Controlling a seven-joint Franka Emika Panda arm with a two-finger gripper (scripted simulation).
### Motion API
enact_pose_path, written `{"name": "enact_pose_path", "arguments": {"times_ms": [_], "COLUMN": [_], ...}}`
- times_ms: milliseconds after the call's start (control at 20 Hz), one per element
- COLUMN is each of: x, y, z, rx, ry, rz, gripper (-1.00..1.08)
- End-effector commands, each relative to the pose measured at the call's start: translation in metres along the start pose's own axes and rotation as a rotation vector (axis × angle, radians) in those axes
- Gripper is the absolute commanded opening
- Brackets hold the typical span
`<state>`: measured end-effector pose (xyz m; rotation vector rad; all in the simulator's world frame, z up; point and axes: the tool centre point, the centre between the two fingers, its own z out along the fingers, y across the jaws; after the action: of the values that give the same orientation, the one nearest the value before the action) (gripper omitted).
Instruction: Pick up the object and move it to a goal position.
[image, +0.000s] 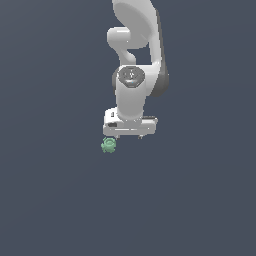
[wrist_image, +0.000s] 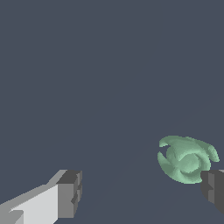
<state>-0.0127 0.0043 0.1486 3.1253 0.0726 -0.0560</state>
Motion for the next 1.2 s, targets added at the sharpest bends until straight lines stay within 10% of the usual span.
{"name": "enact_pose_path", "arguments": {"times_ms": [0,650,1150], "x": [0.0,0.002,-0.007], "y": [0.0,-0.017,0.03], "z": [0.0,-0.014,0.017], "rx": [0.0,0.026,0.026], "ry": [0.0,0.015,0.023], "rz": [0.0,-0.004,0.046], "gripper": [1.0,1.0,1.0]}}
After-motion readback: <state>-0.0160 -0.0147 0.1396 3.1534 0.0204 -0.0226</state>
